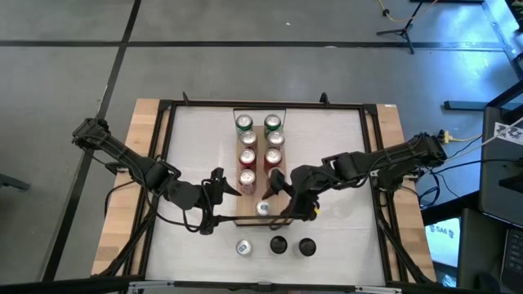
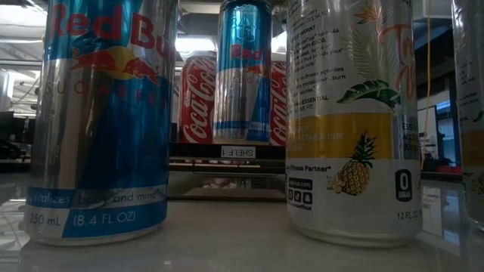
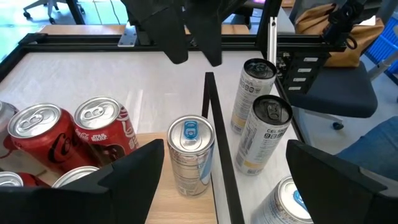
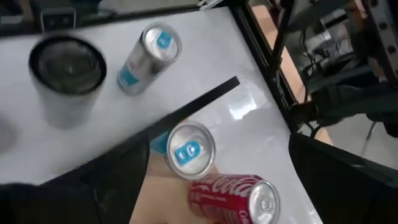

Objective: Place canned beverage on shelf
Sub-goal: Put the top blue soda can on the shelf

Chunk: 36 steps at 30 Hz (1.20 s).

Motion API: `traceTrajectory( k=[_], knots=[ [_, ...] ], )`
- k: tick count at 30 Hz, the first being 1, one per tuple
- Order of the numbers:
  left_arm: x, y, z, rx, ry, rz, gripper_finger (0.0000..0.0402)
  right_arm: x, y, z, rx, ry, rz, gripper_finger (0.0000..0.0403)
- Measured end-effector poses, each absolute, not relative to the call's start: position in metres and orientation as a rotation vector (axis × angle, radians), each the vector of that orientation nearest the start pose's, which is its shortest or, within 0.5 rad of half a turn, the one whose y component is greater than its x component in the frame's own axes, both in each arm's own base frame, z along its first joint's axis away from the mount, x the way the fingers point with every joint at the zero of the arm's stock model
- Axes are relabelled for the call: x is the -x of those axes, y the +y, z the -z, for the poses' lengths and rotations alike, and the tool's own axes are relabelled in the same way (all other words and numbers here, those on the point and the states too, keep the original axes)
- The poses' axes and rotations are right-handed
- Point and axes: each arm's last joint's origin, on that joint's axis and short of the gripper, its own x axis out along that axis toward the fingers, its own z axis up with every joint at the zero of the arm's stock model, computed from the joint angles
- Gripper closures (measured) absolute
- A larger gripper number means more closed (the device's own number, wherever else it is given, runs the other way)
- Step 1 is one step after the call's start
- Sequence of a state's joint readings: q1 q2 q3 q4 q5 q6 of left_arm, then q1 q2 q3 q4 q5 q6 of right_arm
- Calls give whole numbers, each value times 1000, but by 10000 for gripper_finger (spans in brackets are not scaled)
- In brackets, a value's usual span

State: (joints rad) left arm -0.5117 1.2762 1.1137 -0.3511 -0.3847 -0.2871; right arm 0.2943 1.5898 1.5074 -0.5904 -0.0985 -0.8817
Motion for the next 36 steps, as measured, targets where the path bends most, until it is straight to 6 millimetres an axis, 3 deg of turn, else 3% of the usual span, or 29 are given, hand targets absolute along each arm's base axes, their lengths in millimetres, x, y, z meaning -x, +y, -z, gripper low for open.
traceTrajectory(
  k=[12,18,25,36],
  knots=[
    [-248,-126,-330,60,460,32,73,-335,105,-340,1109,439,-736,26],
    [-248,-124,-330,73,446,-23,73,-353,109,-313,1142,509,-770,26],
    [-248,-124,-331,99,445,-28,73,-366,103,-295,1136,571,-768,26],
    [-248,-124,-330,98,446,-28,73,-370,92,-294,1090,550,-781,26]
  ],
)
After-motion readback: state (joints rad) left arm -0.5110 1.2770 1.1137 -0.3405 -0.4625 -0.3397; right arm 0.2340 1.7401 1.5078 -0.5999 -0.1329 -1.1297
